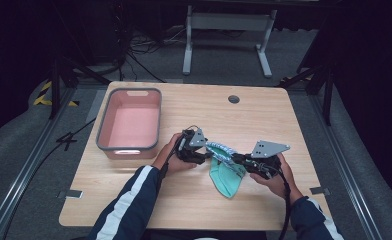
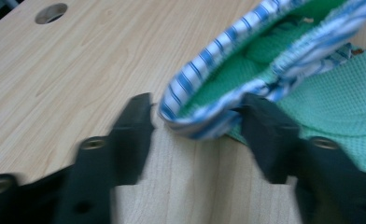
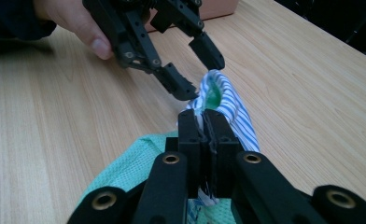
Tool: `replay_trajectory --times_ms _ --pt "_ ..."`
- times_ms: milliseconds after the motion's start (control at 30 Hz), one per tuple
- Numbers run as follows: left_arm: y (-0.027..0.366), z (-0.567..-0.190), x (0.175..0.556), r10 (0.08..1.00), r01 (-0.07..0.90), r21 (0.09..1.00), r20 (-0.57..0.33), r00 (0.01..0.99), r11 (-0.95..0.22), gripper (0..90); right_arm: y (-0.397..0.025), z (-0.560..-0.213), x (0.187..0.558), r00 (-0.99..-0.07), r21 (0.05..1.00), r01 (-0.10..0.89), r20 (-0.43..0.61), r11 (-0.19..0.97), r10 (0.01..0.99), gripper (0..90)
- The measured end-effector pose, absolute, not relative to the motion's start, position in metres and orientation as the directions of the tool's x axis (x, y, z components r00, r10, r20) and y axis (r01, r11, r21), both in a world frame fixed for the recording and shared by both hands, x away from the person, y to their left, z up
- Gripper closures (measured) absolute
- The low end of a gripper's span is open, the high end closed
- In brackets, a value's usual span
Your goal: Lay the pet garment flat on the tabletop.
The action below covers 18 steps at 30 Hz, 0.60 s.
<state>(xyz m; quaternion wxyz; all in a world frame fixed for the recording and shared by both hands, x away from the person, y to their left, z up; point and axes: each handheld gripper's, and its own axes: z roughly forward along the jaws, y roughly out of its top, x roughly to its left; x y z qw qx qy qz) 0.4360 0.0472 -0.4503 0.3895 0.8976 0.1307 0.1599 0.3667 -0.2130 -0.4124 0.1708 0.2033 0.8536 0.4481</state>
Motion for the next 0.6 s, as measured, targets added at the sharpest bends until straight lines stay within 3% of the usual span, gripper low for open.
replay_trajectory --times_ms 33,100,200,600 --pt "0.0468 -0.4505 0.4369 0.352 0.105 0.741 0.186 0.917 -0.664 53.9 -0.213 -0.4124 0.3667 -0.859 0.835 0.194 -0.109 0.516 0.5 86.5" --pt "0.0464 -0.451 0.4383 0.355 0.111 0.747 0.176 0.918 -0.656 70.5 -0.2142 -0.412 0.3667 -0.858 0.836 0.192 -0.111 0.514 0.502 86.5" --pt "0.0463 -0.4511 0.4388 0.364 0.116 0.751 0.174 0.915 -0.651 85.5 -0.2146 -0.4119 0.3667 -0.857 0.837 0.19 -0.114 0.514 0.503 86.5" --pt "0.0471 -0.4428 0.4361 0.356 0.108 0.742 0.185 0.916 -0.662 89.7 -0.2206 -0.41 0.3677 -0.84 0.844 0.196 -0.118 0.498 0.53 86.6"
